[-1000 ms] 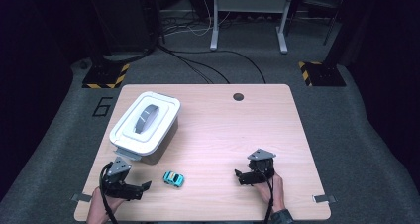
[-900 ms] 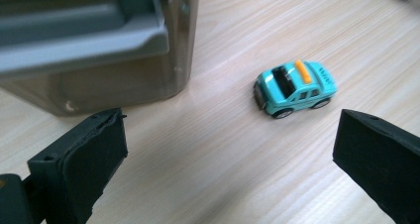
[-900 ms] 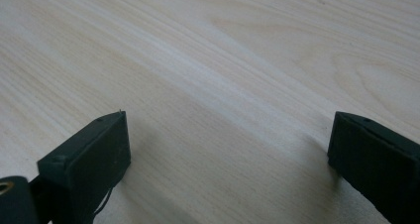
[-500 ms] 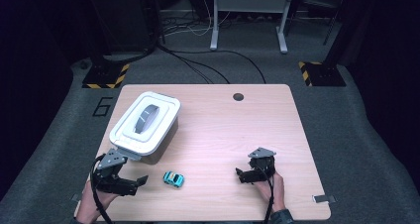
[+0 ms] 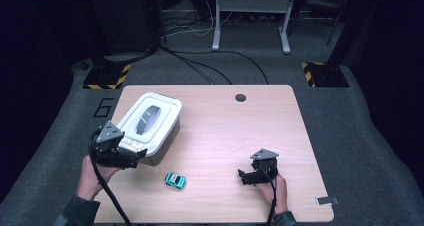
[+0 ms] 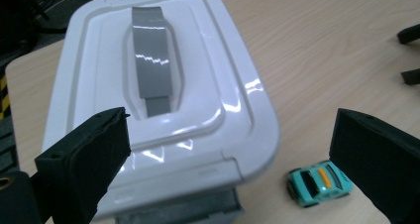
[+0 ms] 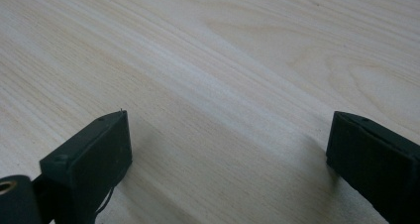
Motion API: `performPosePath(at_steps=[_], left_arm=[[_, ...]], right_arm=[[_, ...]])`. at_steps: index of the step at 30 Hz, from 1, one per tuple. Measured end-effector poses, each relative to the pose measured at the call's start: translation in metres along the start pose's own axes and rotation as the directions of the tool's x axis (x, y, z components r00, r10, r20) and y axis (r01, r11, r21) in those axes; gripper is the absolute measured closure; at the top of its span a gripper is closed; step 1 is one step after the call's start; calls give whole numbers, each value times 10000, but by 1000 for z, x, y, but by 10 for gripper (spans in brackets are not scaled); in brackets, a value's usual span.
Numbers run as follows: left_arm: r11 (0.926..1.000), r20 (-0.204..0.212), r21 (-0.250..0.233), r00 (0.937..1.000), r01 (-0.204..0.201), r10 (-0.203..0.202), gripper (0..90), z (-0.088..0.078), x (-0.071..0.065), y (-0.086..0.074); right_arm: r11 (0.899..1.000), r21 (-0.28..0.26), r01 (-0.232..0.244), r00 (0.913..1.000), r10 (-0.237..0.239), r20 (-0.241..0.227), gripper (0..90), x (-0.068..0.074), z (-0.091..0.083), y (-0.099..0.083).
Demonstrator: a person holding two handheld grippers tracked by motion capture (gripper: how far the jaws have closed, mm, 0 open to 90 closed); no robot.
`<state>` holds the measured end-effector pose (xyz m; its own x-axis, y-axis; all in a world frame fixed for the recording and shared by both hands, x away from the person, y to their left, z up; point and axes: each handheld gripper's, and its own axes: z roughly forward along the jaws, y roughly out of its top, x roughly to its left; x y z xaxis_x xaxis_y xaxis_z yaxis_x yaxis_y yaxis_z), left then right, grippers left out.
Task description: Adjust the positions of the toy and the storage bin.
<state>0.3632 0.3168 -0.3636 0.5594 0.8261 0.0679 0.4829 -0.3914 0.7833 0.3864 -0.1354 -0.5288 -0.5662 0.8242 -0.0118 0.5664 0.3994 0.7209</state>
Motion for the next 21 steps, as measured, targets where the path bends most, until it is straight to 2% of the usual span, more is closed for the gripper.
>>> performPosePath(at_steps=[2, 5, 6, 9, 13, 17, 21], left_arm=[[10000, -184, 99, 9998, 7, -5, 32, 12, 7, 9], [9997, -250, 240, 9997, 75, -69, 59, 25, 15, 15], [9997, -250, 240, 9997, 75, -69, 73, 25, 15, 15], [9987, -605, 464, 9980, 212, -184, 163, 42, 25, 23], [9970, -829, 752, 9965, 203, -141, 225, 55, 32, 28], [9943, -1046, 1015, 9943, 325, -218, 352, 68, 38, 30], [9928, -970, 1157, 9951, 305, -193, 503, 75, 40, 28]], right_arm=[[10000, -24, 6, 10000, -6, -14, 33, 0, 0, 0], [10000, -21, 4, 10000, -4, -18, 34, 0, 0, 0], [10000, -21, 4, 10000, -4, -18, 34, 0, 0, 0], [10000, -28, -7, 10000, 7, -10, 37, 0, 0, 0], [10000, -27, -8, 10000, 8, -26, 40, 0, 0, 0], [9999, 19, -106, 9999, 106, -30, 45, 1, -1, 0], [9999, 3, -139, 9999, 139, -42, 48, 1, -1, 0]])
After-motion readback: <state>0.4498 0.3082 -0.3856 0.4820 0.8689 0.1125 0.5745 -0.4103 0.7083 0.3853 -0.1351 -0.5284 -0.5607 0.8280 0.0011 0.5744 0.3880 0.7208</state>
